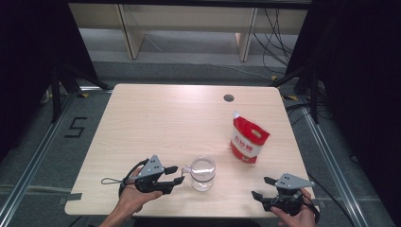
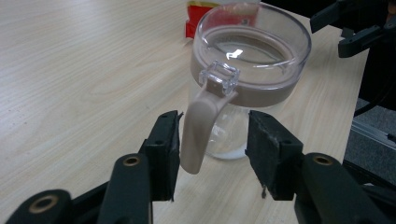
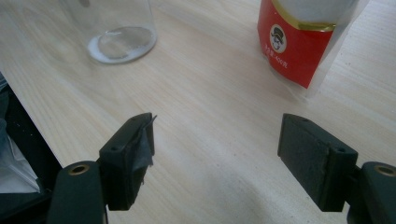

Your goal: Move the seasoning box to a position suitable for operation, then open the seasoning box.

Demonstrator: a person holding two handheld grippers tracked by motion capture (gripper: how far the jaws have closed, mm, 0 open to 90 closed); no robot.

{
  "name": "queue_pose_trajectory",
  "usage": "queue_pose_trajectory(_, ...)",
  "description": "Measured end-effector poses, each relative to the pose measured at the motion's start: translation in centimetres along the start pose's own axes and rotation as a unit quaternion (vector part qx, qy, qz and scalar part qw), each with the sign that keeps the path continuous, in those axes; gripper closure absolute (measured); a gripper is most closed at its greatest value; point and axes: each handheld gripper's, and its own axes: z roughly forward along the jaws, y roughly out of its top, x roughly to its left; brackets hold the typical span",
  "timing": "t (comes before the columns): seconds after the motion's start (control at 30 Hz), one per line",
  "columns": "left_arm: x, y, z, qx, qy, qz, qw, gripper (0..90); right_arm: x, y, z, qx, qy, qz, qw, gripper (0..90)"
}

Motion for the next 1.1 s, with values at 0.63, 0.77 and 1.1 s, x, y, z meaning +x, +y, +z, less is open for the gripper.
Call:
queue_pose_trajectory(0.63, -0.8, 1.3, -1.3, -0.038, 0.006, 0.034, 0.9987, 85.0, -0.2, 0.0, 0.0, -0.005, -0.003, -0.018, 0.9998, 27.9)
queue_pose_trajectory(0.77, -1.0, 1.6, -1.5, -0.047, 0.007, 0.018, 0.9987, 86.3, -0.2, 0.0, 0.1, -0.006, 0.007, -0.02, 0.9998, 27.9)
queue_pose_trajectory(1.1, -0.8, 2.2, -1.2, -0.05, 0.0, 0.016, 0.9986, 88.1, -0.1, 0.2, 0.3, -0.008, 0.005, -0.022, 0.9997, 28.0)
